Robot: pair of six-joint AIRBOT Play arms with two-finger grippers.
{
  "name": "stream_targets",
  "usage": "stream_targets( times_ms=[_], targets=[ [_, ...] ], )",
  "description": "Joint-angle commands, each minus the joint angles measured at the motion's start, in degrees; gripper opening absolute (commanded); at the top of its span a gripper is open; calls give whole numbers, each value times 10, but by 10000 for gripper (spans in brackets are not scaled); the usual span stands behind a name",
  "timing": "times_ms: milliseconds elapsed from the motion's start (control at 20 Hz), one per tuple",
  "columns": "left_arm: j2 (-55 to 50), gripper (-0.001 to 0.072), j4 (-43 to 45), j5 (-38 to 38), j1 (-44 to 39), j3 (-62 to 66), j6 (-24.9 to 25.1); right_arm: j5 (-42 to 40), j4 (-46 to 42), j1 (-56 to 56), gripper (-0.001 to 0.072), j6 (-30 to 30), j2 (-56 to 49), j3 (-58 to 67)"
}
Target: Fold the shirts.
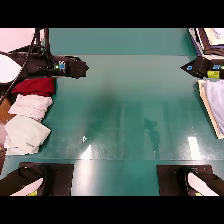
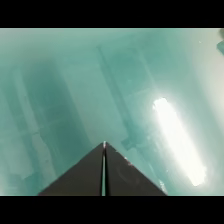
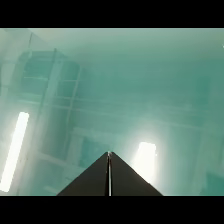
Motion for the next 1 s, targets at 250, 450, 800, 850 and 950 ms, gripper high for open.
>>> stream_targets(
  times_ms=[250, 450, 800, 850, 950],
  targets=[
    [0, 26, 0, 1, 0, 0, 0, 1, 1, 1, 18, 0, 0, 0],
    [0, 26, 0, 1, 0, 0, 0, 1, 1, 1, 18, 0, 0, 0],
    [0, 218, 102, 62, 2, 0, 10, 10, 2, 1, 17, 0, 0, 0],
    [-3, 481, 180, 51, 2, 0, -6, 11, 2, 1, 17, 0, 0, 0],
    [-20, 508, 305, 11, 24, 0, -56, 12, 2, 1, 17, 0, 0, 0]
  ],
)
